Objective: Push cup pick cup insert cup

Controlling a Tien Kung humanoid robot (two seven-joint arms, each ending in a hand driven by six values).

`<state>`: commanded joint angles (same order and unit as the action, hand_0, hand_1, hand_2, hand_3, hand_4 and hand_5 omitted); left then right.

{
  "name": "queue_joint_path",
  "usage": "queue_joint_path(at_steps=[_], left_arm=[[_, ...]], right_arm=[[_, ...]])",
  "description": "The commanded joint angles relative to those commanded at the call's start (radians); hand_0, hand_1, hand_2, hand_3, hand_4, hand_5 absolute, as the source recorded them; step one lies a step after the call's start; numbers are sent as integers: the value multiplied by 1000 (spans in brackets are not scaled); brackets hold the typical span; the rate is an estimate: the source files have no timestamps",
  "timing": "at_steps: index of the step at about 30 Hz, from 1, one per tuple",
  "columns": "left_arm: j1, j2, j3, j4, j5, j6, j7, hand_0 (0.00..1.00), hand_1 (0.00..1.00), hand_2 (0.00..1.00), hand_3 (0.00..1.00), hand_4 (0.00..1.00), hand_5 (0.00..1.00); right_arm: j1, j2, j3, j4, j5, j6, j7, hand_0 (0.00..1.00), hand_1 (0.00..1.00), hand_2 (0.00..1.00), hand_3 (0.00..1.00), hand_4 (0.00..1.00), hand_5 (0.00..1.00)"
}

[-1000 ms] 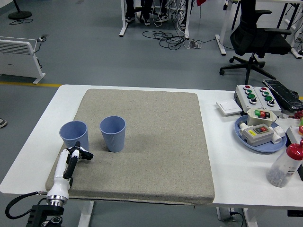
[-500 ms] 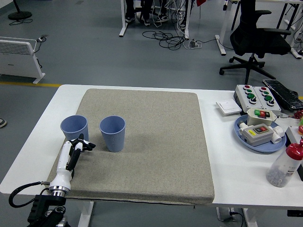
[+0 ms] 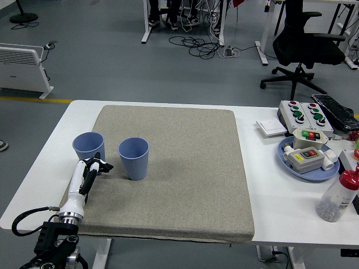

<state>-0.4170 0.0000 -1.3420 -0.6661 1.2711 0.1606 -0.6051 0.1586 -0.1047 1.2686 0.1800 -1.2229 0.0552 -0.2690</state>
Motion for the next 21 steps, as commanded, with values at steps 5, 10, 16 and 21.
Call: queue_joint_path(at_steps=[5, 10, 16, 21], left_arm=[[-29, 0, -18, 44, 18, -4, -1, 474, 498, 449, 309, 526, 998], [-46, 0, -28, 63, 21, -7, 1, 474, 498, 449, 309, 526, 998], [-65, 0, -35, 83, 30, -15, 13, 474, 500, 449, 309, 526, 998], [-79, 0, -42, 105, 23, -26, 27, 478, 501, 451, 313, 527, 998]], right_arm=[[1, 0, -2, 0, 1, 0, 0, 735, 677, 702, 601, 130, 571], [1, 0, -5, 0, 4, 0, 0, 735, 677, 702, 601, 130, 571], [1, 0, -7, 0, 6, 1, 0, 735, 677, 701, 599, 130, 571], [1, 0, -8, 0, 5, 1, -1, 736, 676, 701, 599, 130, 567]])
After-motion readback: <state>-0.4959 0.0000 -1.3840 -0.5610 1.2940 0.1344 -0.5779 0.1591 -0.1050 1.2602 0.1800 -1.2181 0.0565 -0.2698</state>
